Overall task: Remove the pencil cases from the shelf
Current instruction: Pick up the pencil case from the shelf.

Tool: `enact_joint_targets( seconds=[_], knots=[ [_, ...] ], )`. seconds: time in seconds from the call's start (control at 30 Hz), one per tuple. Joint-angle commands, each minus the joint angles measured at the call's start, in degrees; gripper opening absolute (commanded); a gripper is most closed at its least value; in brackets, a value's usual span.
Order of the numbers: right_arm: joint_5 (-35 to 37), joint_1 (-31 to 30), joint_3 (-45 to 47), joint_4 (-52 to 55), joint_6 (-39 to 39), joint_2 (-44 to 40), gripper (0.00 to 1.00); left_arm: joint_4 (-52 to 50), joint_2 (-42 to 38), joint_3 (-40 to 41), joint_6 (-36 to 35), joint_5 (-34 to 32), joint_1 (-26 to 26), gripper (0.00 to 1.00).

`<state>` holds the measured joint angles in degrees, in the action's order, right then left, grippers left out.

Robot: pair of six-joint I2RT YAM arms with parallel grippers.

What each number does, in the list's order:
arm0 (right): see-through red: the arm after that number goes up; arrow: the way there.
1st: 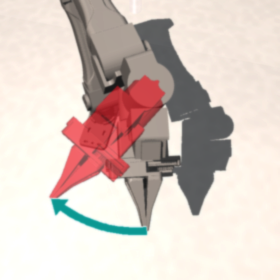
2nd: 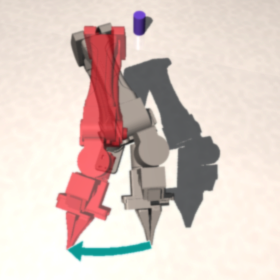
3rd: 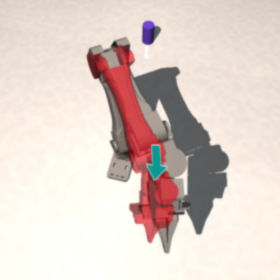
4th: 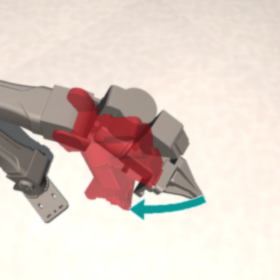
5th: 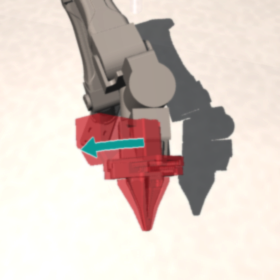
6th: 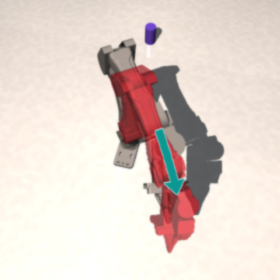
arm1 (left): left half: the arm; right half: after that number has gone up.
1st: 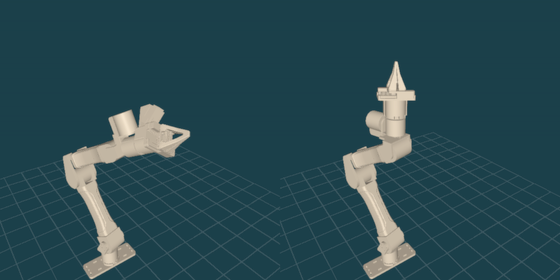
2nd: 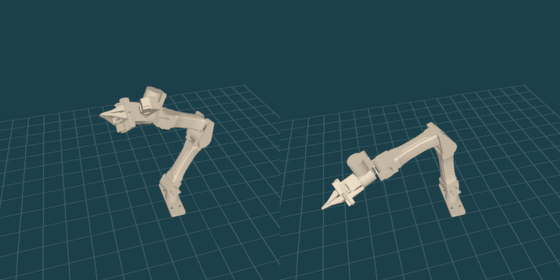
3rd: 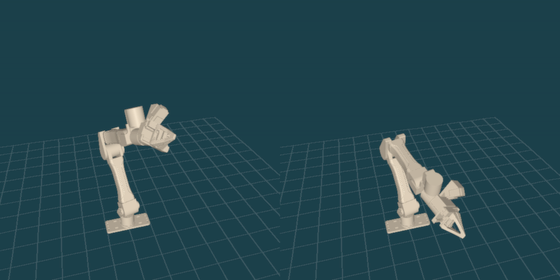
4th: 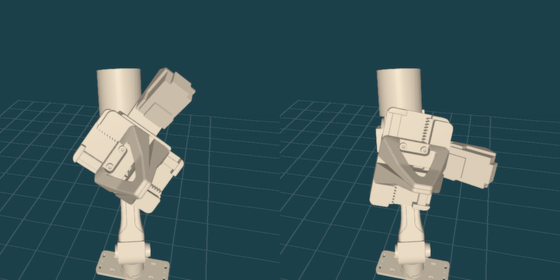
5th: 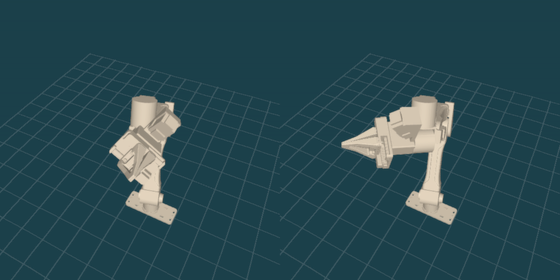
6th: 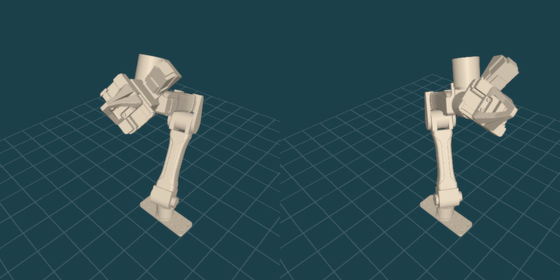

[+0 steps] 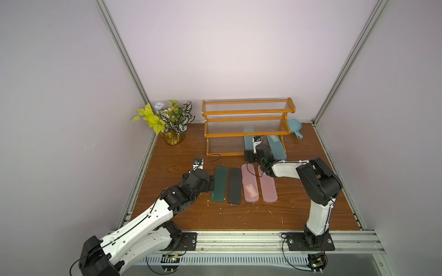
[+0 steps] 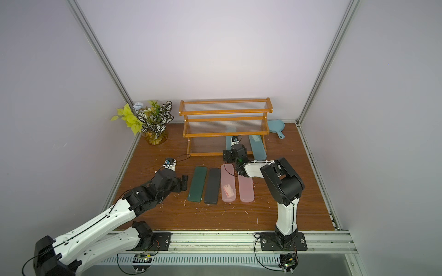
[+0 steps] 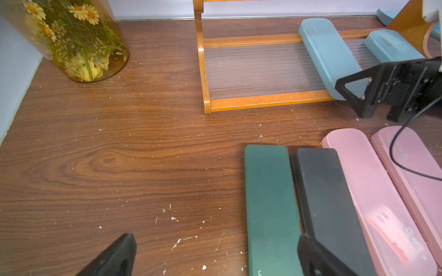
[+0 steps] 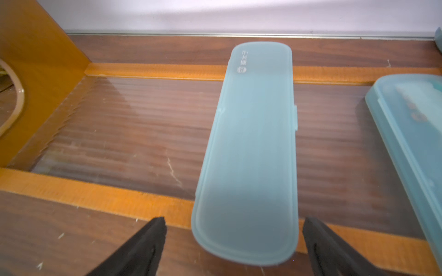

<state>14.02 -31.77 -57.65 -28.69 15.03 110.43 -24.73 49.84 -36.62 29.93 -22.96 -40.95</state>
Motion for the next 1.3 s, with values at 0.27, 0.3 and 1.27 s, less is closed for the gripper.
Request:
enact_joint_targets(
  seconds=[0.27, 0.3, 1.27],
  knots=[
    [4.7, -0.5, -5.8, 3.5, -1.3, 3.1, 0.94, -1.7, -0.8, -0.1, -1.7, 0.3, 2.2, 0.99],
    [4.7, -0.4, -5.9, 3.5, -1.4, 3.4, 0.94, -1.7, -0.8, -0.1, -1.8, 0.3, 2.3, 0.99],
    [5.6, -0.4, -7.4, 5.9, -1.1, 5.3, 0.67, -1.8, -1.0, 0.3, -2.0, 0.5, 3.5, 0.99]
  ],
)
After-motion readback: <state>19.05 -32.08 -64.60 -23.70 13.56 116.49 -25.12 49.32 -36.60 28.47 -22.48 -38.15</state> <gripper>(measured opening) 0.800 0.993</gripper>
